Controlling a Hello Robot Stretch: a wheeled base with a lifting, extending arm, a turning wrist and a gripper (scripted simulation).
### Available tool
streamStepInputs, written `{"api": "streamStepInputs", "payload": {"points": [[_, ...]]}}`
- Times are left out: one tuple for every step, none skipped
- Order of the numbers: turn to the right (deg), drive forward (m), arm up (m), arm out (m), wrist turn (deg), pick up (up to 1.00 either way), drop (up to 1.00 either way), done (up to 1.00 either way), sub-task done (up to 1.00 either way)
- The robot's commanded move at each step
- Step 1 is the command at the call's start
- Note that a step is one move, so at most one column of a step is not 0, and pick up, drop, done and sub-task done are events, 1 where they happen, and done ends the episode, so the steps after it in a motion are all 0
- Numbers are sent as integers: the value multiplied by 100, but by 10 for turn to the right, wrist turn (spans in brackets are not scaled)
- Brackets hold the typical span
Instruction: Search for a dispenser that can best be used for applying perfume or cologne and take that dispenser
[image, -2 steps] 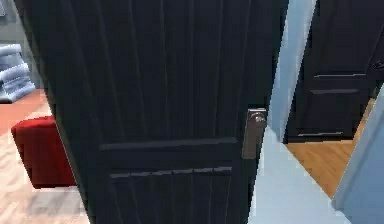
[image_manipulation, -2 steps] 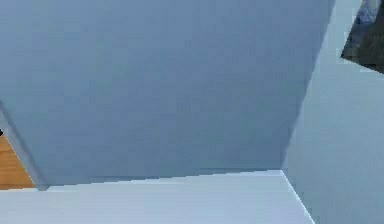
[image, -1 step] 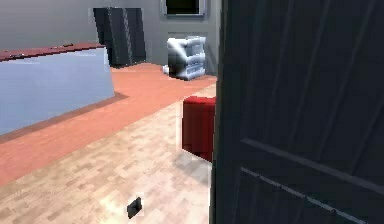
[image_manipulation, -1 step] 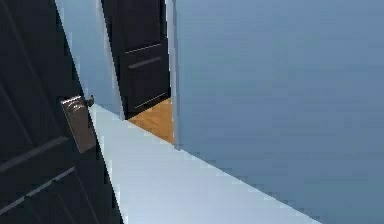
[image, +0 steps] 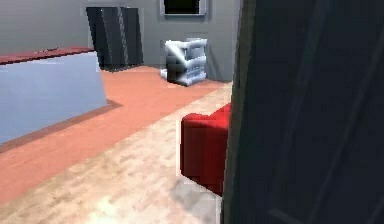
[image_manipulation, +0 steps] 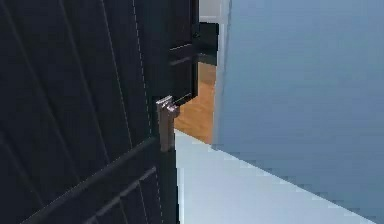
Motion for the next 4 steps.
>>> {"api": "streamStepInputs", "payload": {"points": [[-240, 0, 0, 0, 0, 0, 0, 0, 0], [0, 45, 0, 0, 0, 0, 0, 0, 0], [-450, 0, 0, 0, 0, 0, 0, 0, 0], [-390, 0, 0, 0, 0, 0, 0, 0, 0]]}}
